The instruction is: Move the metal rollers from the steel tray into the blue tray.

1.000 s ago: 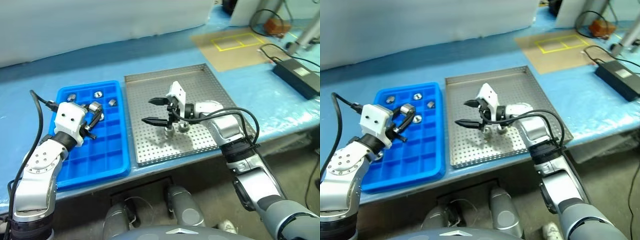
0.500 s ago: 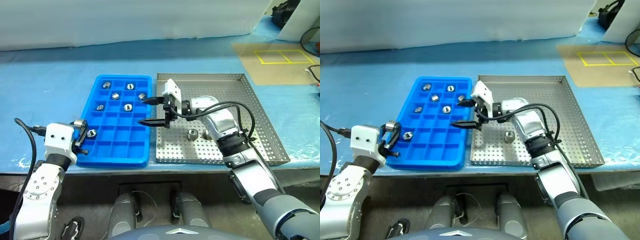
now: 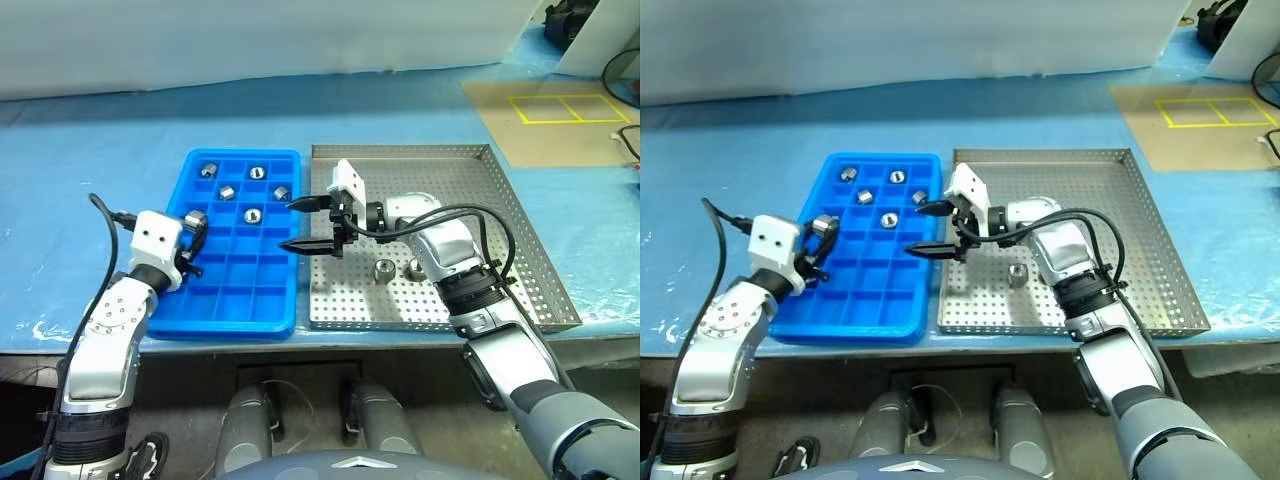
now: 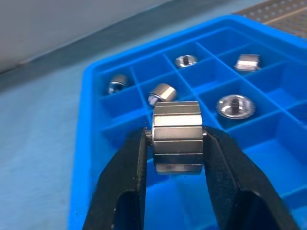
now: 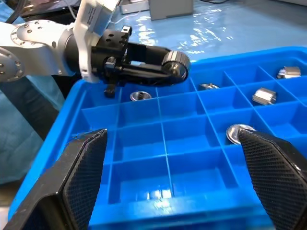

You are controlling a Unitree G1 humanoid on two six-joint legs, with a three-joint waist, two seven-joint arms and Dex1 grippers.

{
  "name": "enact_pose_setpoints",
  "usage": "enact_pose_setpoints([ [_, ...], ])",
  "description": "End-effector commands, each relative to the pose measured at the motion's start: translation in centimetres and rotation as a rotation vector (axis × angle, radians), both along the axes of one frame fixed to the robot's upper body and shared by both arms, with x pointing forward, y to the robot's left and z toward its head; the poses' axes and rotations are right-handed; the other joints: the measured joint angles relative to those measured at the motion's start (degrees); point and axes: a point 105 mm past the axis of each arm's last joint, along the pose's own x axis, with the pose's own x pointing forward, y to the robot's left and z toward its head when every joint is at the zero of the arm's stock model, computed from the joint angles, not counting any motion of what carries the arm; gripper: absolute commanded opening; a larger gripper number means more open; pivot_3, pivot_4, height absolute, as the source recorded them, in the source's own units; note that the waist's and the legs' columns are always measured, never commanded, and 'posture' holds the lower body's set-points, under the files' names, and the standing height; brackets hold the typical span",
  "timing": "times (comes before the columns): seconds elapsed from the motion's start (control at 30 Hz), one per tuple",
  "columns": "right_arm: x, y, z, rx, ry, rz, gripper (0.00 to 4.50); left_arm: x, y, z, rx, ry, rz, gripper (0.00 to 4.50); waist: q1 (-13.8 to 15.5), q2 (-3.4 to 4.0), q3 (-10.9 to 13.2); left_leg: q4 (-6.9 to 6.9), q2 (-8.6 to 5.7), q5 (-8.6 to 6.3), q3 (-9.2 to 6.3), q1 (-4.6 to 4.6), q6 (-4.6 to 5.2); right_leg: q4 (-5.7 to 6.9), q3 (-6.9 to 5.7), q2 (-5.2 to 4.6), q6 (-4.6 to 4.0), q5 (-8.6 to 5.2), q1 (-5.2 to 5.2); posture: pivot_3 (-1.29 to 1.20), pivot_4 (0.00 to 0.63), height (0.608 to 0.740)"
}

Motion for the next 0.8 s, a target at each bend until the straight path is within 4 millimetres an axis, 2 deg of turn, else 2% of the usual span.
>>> enact_pose_setpoints([
  [0.03, -0.3, -0.2, 1.3, 0.032, -0.043, -0.007, 4.5, -0.4, -0.7, -0.2, 0.009, 0.002, -0.044, 1.34, -0.12, 0.0, 0.0, 0.0, 0.01, 0.0, 0.02, 0.01, 0.0, 0.0, 0.0, 0.0, -0.02, -0.01, 0.0, -0.36, 0.15, 0.74],
  [0.33, -0.3, -0.5, 1.1, 0.025, -0.053, -0.038, 4.5, 0.1, 0.7, -1.1, -0.022, 0.029, 0.038, 1.34, -0.05, 0.0, 0.0, 0.0, 0.02, -0.04, 0.02, 0.4, -0.22, 0.01, 0.01, 0.02, -0.05, 0.0, 0.39, -0.38, 0.15, 0.74],
  [0.6, -0.1, -0.6, 1.1, 0.019, -0.066, -0.048, 4.5, 0.9, 0.2, -1.5, -0.027, 0.037, 0.034, 1.34, -0.1, 0.0, 0.0, -0.01, 0.03, -0.04, 0.02, 0.42, -0.23, 0.0, 0.01, 0.03, -0.05, 0.0, 0.42, -0.39, 0.15, 0.74],
  [0.67, -0.1, -0.5, 1.1, 0.021, -0.067, -0.049, 4.5, 1.0, -0.2, -1.3, -0.052, 0.032, 0.025, 2.05, -0.11, 0.0, 0.0, 0.0, 0.02, -0.04, 0.03, 0.42, -0.22, -0.01, 0.02, 0.03, -0.05, 0.0, 0.42, -0.39, 0.15, 0.74],
  [0.8, -0.2, -0.4, 1.0, 0.023, -0.062, -0.049, 4.5, 1.2, -0.3, -0.9, -0.022, 0.017, 0.052, 3.16, -0.12, -0.01, 0.0, -0.01, 0.04, -0.04, 0.03, 0.42, -0.22, -0.01, 0.02, 0.04, -0.05, 0.0, 0.42, -0.39, 0.15, 0.74],
])
